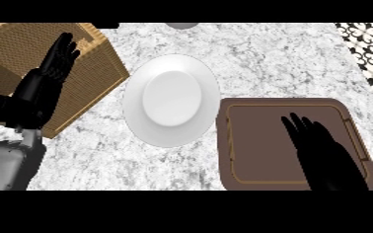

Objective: Pick the bell pepper from the tray and place it in the plate

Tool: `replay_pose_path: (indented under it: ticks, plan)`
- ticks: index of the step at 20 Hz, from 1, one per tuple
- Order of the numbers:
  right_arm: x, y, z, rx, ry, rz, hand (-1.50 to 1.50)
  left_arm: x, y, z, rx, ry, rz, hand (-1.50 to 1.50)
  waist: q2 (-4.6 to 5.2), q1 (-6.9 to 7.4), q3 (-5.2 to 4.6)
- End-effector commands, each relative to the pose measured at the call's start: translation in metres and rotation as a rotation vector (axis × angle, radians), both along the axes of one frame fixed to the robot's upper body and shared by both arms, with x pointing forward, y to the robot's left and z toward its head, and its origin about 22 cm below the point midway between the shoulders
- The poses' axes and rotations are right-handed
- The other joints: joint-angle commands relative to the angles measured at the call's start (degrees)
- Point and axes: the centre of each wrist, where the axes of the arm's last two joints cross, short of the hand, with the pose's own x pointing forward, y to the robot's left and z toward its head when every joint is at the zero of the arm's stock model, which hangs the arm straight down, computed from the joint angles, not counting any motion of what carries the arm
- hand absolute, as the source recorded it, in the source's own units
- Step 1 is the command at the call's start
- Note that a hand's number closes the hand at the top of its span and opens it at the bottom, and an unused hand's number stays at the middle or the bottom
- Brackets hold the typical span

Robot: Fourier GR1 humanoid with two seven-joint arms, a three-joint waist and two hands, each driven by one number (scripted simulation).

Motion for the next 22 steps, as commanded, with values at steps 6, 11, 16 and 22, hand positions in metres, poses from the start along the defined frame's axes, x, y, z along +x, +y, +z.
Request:
replay_pose_path:
  ticks: [6,11,16,22]
  plan:
    - [0.009,-0.002,-0.005,-0.142,0.039,-0.105,-1.5,0.004,-0.008,-0.008,-0.012,0.02,-0.006,0.0,-0.03,-0.35,0.08]
    - [0.028,-0.02,-0.03,-0.133,0.052,-0.152,-1.5,-0.013,-0.014,0.008,0.011,-0.014,0.001,0.0,-0.08,-0.01,0.1]
    - [0.036,-0.046,-0.043,-0.138,0.096,-0.135,-1.5,-0.004,0.011,-0.017,-0.016,-0.009,0.003,0.0,0.0,-0.14,0.09]
    - [0.04,-0.064,-0.07,-0.135,0.128,-0.15,-1.5,0.006,-0.013,-0.01,-0.01,0.006,-0.014,0.0,0.03,-0.23,0.1]
